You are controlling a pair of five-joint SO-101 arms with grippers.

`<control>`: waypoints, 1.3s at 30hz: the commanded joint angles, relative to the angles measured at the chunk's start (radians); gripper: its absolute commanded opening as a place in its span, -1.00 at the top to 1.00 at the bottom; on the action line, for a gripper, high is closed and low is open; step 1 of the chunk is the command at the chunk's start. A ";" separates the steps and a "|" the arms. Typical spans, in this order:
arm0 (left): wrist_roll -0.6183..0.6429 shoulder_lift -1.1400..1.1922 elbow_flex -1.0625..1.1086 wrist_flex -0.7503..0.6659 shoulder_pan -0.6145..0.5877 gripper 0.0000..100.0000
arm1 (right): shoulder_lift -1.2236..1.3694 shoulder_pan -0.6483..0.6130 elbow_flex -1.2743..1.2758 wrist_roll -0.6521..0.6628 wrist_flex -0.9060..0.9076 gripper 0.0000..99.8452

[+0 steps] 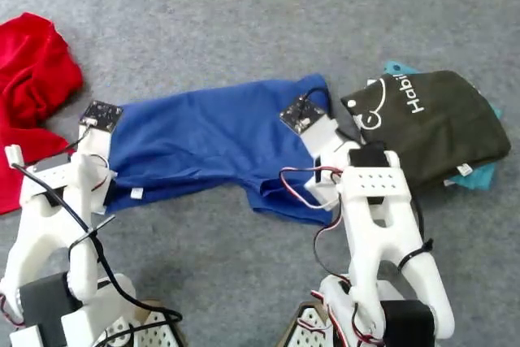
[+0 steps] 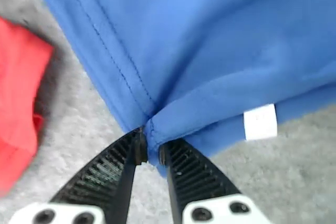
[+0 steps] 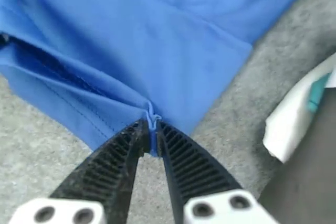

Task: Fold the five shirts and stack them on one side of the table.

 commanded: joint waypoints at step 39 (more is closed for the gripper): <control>0.523 0.370 -0.723 0.236 0.102 0.94 | 0.504 -0.092 -0.874 -0.245 0.044 0.97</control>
